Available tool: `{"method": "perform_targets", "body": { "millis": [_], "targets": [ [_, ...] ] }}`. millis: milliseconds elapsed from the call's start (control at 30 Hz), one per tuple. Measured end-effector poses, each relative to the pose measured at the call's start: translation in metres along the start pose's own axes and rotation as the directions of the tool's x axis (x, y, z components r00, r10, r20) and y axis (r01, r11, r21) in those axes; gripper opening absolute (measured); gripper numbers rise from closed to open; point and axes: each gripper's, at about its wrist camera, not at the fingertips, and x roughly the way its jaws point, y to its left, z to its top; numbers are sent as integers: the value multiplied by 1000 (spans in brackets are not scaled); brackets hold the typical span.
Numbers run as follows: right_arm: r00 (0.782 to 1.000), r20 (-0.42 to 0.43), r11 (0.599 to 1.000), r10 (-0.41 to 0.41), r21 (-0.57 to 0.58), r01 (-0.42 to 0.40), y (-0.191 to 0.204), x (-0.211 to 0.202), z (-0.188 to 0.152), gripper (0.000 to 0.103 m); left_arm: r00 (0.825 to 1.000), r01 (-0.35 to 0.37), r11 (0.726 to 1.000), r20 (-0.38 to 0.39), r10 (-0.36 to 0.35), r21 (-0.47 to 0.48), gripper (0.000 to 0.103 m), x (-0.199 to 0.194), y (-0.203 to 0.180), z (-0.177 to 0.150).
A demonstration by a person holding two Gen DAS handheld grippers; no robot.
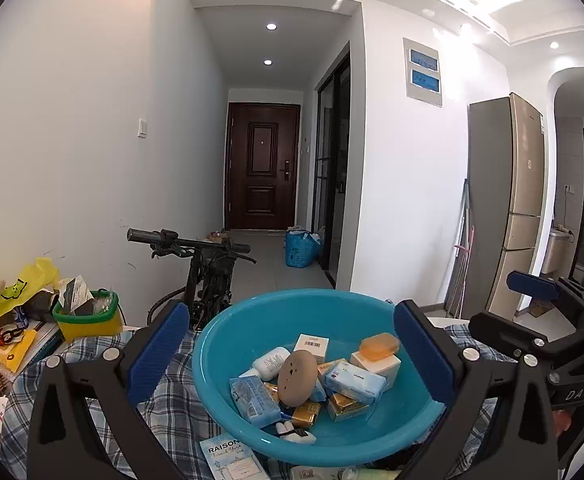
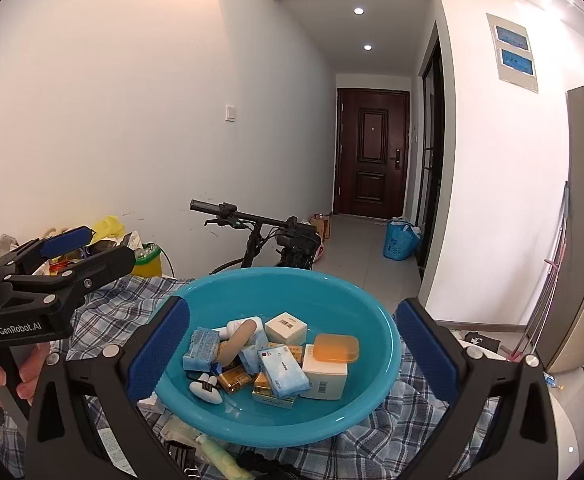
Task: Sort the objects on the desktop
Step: 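Withdraw both tools from the basin back over the table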
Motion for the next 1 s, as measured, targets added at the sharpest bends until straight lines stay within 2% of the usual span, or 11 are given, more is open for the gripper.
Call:
{"method": "perform_targets", "body": {
  "millis": [233,367,467,633,800,1000],
  "targets": [
    [999,-41,999,36,4,-36,4,-15,-20,103,1000,8,995,-2,-8,96,103,-30,-17,-19],
    [995,-87,998,56,-6,-56,7,-20,-35,103,999,37,995,-16,-36,89,103,-43,-22,-31],
    [989,-131,997,67,-23,-71,10,-20,-47,103,999,30,997,-22,-28,76,103,-48,-25,-42],
    [984,-159,997,80,-11,-82,10,-25,-64,103,995,42,998,-94,-37,52,103,-44,-23,-62],
    [979,-187,996,85,-6,-87,8,-27,-77,103,992,34,995,-128,-22,92,103,-42,-28,-76],
    [970,-224,995,95,13,-95,5,-23,-84,103,981,51,997,-191,-40,50,103,-38,-27,-83]
  ]
}}
